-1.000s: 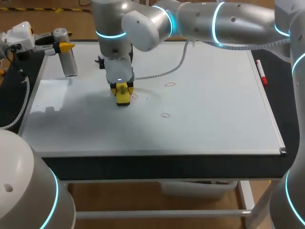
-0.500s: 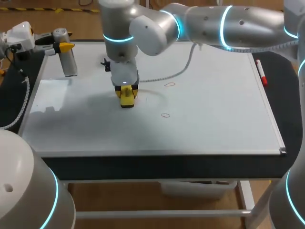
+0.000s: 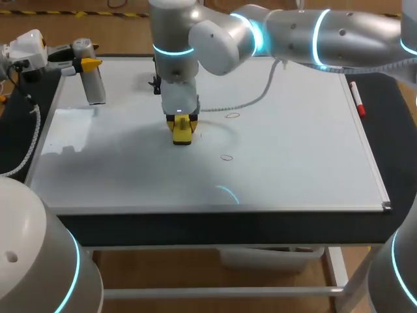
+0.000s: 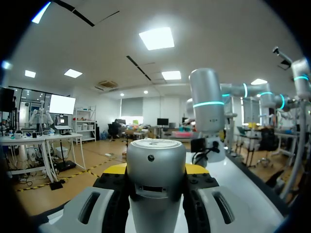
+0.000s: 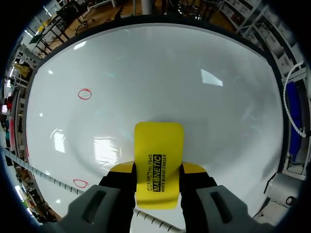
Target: Pick up the inspection probe, press it on each red-marked spot on the whiteboard one by one, put down the probe, pick up the eraser, and wipe off all the red marks.
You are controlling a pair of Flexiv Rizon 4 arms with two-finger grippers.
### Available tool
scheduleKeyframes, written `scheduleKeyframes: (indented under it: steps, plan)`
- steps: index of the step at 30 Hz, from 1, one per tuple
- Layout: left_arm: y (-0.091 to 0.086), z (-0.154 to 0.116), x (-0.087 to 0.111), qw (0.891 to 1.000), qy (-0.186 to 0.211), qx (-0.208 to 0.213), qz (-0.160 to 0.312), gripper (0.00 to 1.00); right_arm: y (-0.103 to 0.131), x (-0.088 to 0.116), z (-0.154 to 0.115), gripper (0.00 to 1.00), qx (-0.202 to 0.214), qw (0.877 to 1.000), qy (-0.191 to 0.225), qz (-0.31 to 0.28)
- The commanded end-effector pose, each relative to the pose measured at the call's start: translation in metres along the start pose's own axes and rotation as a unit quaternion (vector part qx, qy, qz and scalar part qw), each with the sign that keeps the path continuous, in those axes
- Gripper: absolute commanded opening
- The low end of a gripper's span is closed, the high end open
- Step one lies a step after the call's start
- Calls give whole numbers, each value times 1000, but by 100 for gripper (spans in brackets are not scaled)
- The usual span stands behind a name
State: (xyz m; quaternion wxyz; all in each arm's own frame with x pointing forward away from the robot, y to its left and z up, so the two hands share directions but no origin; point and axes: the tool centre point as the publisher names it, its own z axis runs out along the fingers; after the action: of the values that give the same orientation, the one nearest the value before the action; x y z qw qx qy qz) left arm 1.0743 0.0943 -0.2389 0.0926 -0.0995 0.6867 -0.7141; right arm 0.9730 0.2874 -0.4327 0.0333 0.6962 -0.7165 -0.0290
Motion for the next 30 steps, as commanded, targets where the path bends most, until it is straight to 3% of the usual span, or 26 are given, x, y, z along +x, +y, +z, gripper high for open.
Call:
scheduleKeyframes:
  steps: [1,13,25,30]
  plan:
    - [-1,0,1,1000,-1,0,1,0,-2,11,7,0,6,1000,5,4]
    - [-1,0,1,1000,-1,0,1,0,-11,26,2,0,13,1000,15,10]
    - [-1,0,1,1000,-1,0,1,0,-25,40,-27,0,5,1000,20,-16]
    - [-1,0,1,1000,-1,0,1,0,-35,56,-38,0,14,1000,12,-6]
